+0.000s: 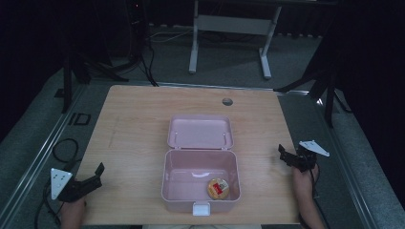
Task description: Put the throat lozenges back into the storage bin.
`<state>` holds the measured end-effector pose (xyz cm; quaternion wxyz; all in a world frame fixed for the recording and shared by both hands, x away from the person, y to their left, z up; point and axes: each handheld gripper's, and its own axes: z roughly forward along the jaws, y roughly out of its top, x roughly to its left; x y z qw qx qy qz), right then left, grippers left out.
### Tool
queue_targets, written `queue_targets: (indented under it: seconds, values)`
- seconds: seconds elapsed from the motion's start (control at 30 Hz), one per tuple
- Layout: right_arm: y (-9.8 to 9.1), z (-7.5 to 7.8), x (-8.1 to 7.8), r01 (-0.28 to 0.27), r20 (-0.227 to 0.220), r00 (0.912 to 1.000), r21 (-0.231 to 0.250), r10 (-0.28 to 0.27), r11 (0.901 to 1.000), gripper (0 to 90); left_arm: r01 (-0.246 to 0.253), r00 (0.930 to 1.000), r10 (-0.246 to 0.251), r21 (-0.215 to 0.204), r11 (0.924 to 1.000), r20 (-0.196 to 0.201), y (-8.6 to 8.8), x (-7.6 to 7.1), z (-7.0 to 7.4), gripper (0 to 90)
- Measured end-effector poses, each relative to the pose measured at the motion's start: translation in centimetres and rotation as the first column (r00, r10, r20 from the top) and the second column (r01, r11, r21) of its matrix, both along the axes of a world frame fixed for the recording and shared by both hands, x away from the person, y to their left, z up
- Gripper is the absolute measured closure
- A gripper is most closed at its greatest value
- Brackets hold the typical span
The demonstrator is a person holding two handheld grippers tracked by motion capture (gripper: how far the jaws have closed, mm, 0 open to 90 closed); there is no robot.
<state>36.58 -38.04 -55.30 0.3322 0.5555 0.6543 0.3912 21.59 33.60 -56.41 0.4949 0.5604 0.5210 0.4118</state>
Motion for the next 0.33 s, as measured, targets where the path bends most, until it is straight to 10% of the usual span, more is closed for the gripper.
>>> queue_targets:
  seconds: [0.33]
  values:
    - [-0.17, -0.03, 0.25, -0.002, -0.032, 0.9995, 0.024, 0.003, 0.9997, 12.2, -0.004, 1.0, 0.004, -0.007, 1.0, -0.002, 0.03, 0.02, 0.0, 0.3]
